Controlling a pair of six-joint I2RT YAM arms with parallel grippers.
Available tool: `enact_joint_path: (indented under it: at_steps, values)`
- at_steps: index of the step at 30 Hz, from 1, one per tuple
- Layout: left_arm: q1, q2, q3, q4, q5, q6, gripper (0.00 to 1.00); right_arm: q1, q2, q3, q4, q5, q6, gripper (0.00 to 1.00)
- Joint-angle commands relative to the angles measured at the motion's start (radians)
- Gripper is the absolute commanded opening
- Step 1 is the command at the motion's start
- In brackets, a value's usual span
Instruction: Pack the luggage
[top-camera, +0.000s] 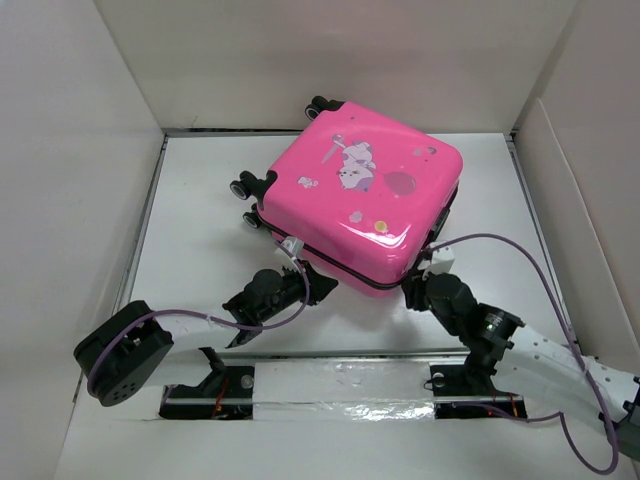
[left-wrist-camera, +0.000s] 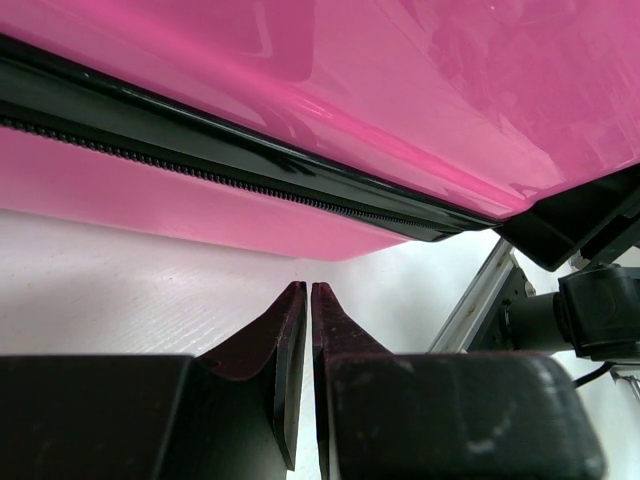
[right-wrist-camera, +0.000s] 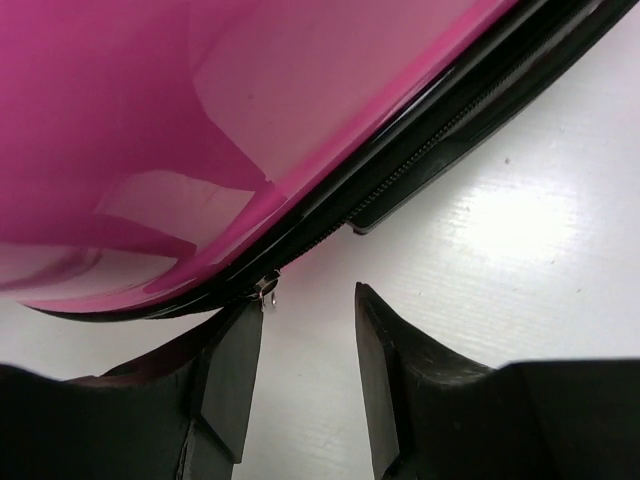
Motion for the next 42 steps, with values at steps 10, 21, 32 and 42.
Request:
enact_joint_path:
  at_steps: [10,21,32,42]
  values:
    - [0.006,0.034,0.018,0.091,0.029,-0.004,0.03,0.006,-0.213,-0.122,0.369,-0.027,-0.27,0.45]
    - [0.006,0.028,0.015,0.095,0.033,-0.004,0.03,-0.029,-0.08,-0.112,0.461,-0.099,-0.298,0.28]
    - [0.006,0.066,0.09,0.141,0.021,-0.022,0.03,-0.029,-0.001,-0.119,0.467,-0.154,-0.218,0.0]
    - [-0.016,0.241,0.218,0.23,-0.034,-0.041,0.03,0.224,-0.015,-0.043,0.171,-0.15,-0.004,0.0]
